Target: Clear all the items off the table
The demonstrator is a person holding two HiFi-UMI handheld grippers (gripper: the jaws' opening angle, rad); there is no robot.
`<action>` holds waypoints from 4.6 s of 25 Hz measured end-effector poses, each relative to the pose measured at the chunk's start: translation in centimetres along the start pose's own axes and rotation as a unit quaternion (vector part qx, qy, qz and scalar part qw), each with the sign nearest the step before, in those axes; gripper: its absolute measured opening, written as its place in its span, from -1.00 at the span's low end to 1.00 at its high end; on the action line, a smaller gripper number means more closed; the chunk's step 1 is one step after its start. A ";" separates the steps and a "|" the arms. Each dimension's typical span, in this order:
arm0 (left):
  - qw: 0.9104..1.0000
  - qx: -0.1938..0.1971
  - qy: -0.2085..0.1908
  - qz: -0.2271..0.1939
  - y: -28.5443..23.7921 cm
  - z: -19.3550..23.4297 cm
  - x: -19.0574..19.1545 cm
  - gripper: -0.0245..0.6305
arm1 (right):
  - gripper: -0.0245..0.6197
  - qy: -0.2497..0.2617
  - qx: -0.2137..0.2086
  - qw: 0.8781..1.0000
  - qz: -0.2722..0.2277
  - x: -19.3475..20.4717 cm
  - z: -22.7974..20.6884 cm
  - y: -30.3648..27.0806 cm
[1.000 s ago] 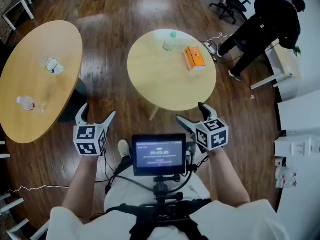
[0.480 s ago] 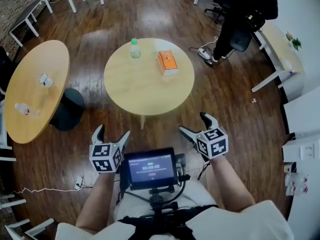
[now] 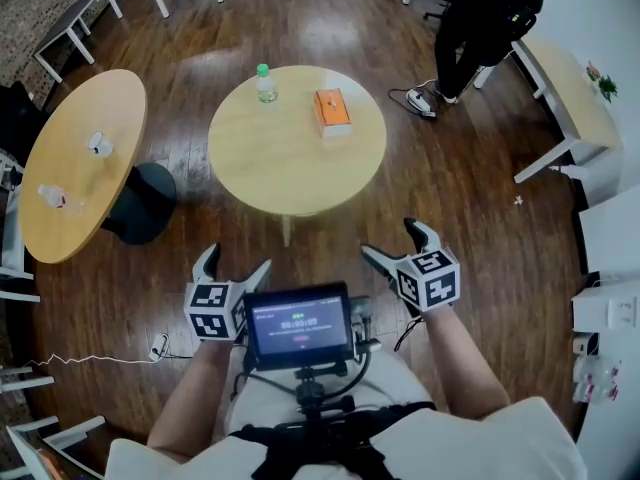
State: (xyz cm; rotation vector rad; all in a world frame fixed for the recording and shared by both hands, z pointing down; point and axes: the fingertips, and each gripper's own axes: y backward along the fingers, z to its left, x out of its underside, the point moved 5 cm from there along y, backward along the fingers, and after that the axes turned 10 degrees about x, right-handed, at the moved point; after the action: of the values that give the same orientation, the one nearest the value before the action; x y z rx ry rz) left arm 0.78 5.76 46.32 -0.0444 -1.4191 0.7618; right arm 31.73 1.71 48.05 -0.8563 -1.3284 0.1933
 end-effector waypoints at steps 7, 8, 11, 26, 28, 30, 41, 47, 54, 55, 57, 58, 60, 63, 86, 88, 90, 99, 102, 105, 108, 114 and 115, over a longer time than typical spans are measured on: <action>1.000 -0.010 0.003 0.001 0.1 -0.2 0.0 0.50 | 0.53 -0.005 -0.011 1.000 -0.002 0.4 -0.3 -0.1; 1.000 -0.010 0.004 0.000 0.1 -0.1 -0.1 0.50 | 0.53 -0.007 -0.011 1.000 -0.003 0.4 -0.4 -0.1; 1.000 -0.011 0.000 -0.002 -0.3 0.3 -0.5 0.50 | 0.54 -0.011 -0.009 1.000 -0.002 0.6 -0.8 -0.1; 1.000 0.008 -0.012 -0.009 -3.6 3.2 -3.3 0.50 | 0.54 -0.025 0.013 1.000 0.001 -0.8 -1.5 -2.4; 1.000 0.010 -0.012 -0.011 -4.0 4.2 -3.8 0.50 | 0.54 -0.025 0.017 1.000 0.001 -1.5 -1.2 -3.0; 1.000 0.014 -0.016 -0.012 -4.4 5.3 -4.3 0.50 | 0.54 -0.026 0.021 0.999 0.003 -2.0 -0.8 -3.7; 0.995 0.082 -0.059 -0.009 -9.2 13.6 -9.5 0.50 | 0.54 -0.056 0.055 0.997 0.018 -6.2 4.2 -7.8; 0.985 0.136 -0.106 0.000 -14.7 17.2 -12.7 0.50 | 0.54 -0.077 0.064 0.995 0.028 -7.9 7.8 -10.7; 0.978 0.161 -0.132 0.006 -22.7 20.0 -16.8 0.50 | 0.54 -0.084 0.087 0.992 0.040 -10.3 8.4 -14.7; 0.978 0.159 -0.136 0.007 -23.7 20.2 -17.2 0.50 | 0.54 -0.080 0.084 0.992 0.042 -10.7 8.2 -15.0; 0.978 0.154 -0.141 0.004 -25.8 20.1 -18.2 0.50 | 0.53 -0.069 0.079 0.993 0.044 -11.5 7.4 -15.4; 0.978 0.152 -0.144 0.003 -27.0 20.0 -18.8 0.50 | 0.53 -0.067 0.076 0.994 0.045 -11.8 6.8 -15.6; 0.979 0.145 -0.145 0.011 -29.3 19.8 -19.5 0.50 | 0.53 -0.063 0.067 0.995 0.048 -12.1 5.4 -15.9; 0.981 0.132 -0.134 0.034 -32.6 19.6 -19.5 0.50 | 0.54 -0.053 0.051 0.996 0.053 -12.3 3.3 -16.1; 0.991 -0.023 -0.129 0.023 -26.5 21.6 -20.8 0.00 | 0.52 0.003 -0.080 0.996 0.048 -12.7 -1.8 -19.3; 0.992 -0.043 -0.119 0.020 -22.9 22.9 -20.6 0.00 | 0.52 0.025 -0.104 0.993 0.047 -13.4 0.0 -20.1; 0.992 -0.055 -0.110 0.019 -19.8 24.2 -20.1 0.00 | 0.52 0.050 -0.114 0.991 0.047 -14.0 1.6 -20.7; 0.989 -0.135 -0.057 -0.005 -4.3 34.3 -15.6 0.00 | 0.52 0.105 -0.125 0.986 0.030 -17.4 9.9 -22.6; 0.985 -0.173 -0.029 -0.010 1.3 40.2 -13.5 0.00 | 0.52 0.116 -0.120 0.986 0.026 -18.2 13.5 -22.8; 0.977 -0.213 -0.011 -0.007 6.4 46.8 -11.8 -0.01 | 0.52 0.126 -0.113 0.985 0.024 -19.3 17.1 -23.3; 0.970 -0.243 0.007 -0.004 10.1 52.8 -10.6 0.00 | 0.52 0.125 -0.106 0.986 0.027 -20.0 20.1 -24.0; 0.962 -0.272 0.029 0.002 12.3 62.0 -9.5 0.00 | 0.52 0.125 -0.074 0.989 0.027 -20.5 24.6 -24.2; 0.961 -0.275 0.033 0.004 12.3 63.2 -9.4 0.00 | 0.52 0.121 -0.069 0.990 0.029 -20.5 25.1 -24.1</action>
State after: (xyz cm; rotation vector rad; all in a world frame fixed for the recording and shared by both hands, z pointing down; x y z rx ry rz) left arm -60.85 -15.20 44.65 -0.5003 -1.5292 0.3484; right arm -4.67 -15.87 47.66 -1.0026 -1.0993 0.0410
